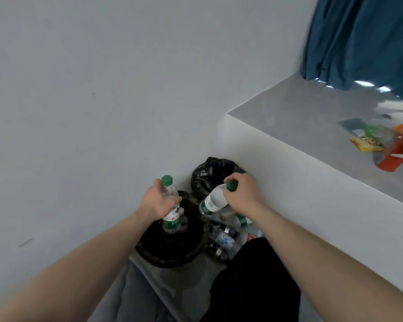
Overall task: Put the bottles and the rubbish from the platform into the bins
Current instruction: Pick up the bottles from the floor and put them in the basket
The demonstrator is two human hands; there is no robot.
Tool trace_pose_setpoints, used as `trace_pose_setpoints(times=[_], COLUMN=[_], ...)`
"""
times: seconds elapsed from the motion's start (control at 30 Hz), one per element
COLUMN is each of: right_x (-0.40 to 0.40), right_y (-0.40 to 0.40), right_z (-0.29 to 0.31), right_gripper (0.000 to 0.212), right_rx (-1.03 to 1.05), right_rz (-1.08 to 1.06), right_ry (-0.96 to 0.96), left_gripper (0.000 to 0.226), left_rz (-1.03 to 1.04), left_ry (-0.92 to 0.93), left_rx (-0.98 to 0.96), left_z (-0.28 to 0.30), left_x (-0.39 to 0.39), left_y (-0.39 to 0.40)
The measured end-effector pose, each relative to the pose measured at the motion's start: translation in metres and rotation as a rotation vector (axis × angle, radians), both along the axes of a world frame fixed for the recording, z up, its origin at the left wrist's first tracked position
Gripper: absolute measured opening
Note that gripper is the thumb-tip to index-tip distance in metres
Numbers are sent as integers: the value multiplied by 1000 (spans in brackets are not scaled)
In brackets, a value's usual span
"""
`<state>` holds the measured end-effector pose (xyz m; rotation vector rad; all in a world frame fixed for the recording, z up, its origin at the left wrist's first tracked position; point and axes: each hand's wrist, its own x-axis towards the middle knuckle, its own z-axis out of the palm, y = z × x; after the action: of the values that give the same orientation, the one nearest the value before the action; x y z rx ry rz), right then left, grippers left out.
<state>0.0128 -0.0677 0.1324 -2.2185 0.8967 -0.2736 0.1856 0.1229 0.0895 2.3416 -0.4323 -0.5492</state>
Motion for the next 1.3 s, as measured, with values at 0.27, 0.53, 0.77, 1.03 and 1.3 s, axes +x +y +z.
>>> trace_pose_setpoints(times=[0.27, 0.53, 0.77, 1.03, 1.3], right_x=[29, 38, 47, 45, 40], right_y=[50, 32, 25, 20, 15], right_z=[-64, -94, -117, -129, -131], right_gripper=[26, 25, 25, 28, 31], right_rx=[126, 192, 275, 292, 311], right_rz=[36, 28, 83, 103, 97], right_ry=[-51, -5, 140, 166, 179], left_gripper=[36, 36, 25, 34, 40], left_rz=[49, 4, -46, -52, -132], left_ry=[-89, -79, -7, 84, 130], left_rx=[150, 346, 500, 543, 550], left_z=[-53, -100, -138, -160, -164], left_x=[12, 17, 19, 18, 15], left_y=[40, 41, 31, 26, 28])
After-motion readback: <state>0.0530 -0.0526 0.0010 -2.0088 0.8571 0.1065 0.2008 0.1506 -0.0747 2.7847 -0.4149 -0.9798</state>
